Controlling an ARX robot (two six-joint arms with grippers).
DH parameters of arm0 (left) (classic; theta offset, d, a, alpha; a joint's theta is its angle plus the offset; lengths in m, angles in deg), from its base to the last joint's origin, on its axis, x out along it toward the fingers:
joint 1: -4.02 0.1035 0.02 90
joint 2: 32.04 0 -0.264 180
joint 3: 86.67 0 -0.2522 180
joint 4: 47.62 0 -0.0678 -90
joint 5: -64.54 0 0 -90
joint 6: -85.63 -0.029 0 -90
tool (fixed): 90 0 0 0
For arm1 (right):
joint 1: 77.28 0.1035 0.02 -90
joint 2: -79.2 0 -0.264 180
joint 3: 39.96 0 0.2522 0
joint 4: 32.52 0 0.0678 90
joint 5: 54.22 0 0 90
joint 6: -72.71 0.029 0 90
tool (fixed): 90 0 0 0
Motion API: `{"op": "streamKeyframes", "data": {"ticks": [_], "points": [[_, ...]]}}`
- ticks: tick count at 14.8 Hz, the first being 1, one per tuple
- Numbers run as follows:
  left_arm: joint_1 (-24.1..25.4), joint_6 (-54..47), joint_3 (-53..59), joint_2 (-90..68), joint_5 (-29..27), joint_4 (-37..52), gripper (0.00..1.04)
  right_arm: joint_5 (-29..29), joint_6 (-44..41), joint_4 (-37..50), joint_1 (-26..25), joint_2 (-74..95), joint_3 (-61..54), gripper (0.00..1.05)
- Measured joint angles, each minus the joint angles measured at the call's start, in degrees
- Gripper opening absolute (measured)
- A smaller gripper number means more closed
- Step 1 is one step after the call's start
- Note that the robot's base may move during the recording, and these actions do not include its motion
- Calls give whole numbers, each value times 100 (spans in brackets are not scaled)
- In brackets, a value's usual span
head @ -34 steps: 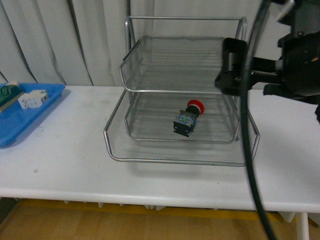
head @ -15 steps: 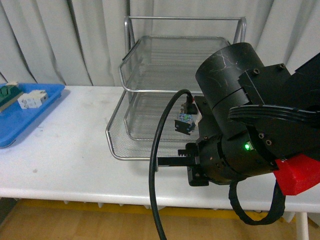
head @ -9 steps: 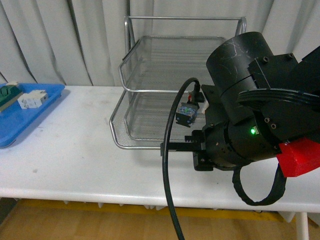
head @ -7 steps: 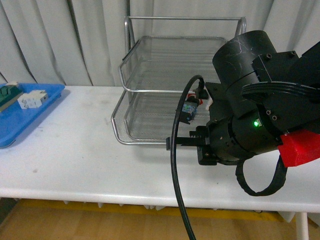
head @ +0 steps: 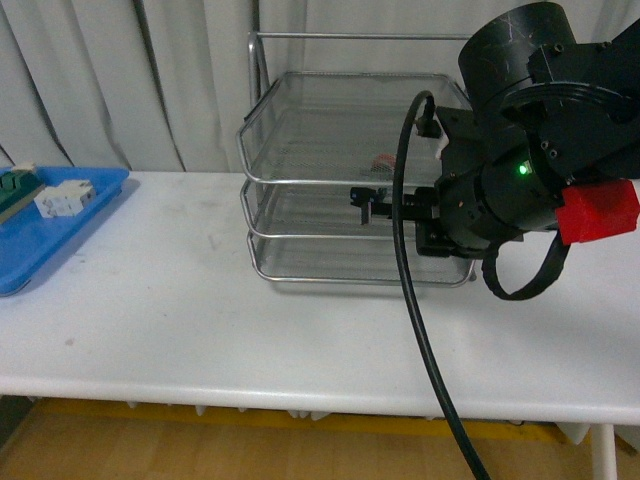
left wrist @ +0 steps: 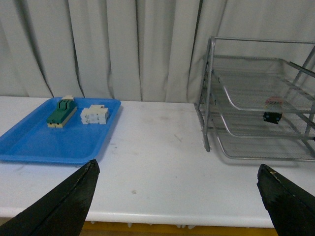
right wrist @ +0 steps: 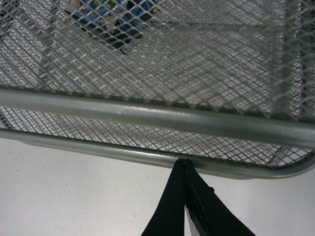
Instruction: Place button on rack with both arms
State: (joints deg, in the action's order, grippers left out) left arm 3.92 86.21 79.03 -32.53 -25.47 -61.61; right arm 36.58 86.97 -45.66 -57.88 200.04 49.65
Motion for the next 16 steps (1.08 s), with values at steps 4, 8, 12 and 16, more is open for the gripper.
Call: {"op": "streamKeyframes", "data": {"ticks": [4, 8, 12, 16], "points": [[0, 0, 0, 0, 0, 2, 98, -37, -90, -195, -105, 195, 424, 2], [0, 0, 0, 0, 0, 0, 98, 13, -98, -232, -186, 155, 367, 2], [0, 0, 0, 0, 2, 0, 98, -101, -33, -175, -13, -352, -289, 2], [0, 0, 0, 0, 0, 0, 98, -444, 142, 352, 17, -1515, -1449, 2]]}}
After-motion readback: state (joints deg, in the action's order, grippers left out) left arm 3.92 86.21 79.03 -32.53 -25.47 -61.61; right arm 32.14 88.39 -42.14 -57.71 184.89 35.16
